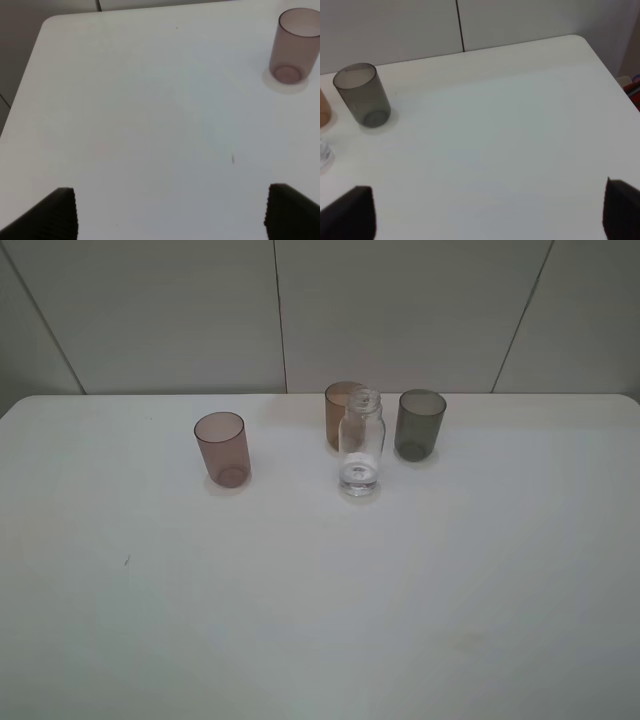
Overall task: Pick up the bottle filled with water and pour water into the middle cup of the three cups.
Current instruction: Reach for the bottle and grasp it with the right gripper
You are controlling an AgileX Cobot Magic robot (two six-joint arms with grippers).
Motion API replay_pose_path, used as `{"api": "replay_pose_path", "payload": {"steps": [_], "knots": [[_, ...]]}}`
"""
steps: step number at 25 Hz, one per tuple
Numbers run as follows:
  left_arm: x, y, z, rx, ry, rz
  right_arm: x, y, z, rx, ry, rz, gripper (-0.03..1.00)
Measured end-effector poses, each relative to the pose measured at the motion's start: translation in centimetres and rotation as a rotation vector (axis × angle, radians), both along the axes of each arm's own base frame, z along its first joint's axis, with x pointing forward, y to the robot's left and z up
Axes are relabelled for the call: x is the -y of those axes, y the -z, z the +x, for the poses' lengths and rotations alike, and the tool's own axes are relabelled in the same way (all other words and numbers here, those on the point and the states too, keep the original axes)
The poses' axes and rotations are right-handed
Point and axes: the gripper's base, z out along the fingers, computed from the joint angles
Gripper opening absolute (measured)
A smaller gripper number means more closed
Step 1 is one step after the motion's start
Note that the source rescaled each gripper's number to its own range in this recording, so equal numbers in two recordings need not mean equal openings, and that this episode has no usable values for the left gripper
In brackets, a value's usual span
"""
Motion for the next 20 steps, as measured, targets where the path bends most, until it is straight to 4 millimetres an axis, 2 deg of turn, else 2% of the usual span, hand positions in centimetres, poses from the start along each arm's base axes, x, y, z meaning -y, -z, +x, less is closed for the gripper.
{"api": "replay_pose_path", "payload": {"steps": [12,15,20], "knots": [[0.0,0.0,0.0,0.0,0.0,0.0,0.0,0.0,0.1,-0.009,0.0,0.001,0.95],[0.0,0.0,0.0,0.0,0.0,0.0,-0.1,0.0,1.6,-0.093,-0.015,0.029,0.95],[0.0,0.0,0.0,0.0,0.0,0.0,-0.7,-0.3,6.4,-0.247,-0.065,0.142,0.95]]}}
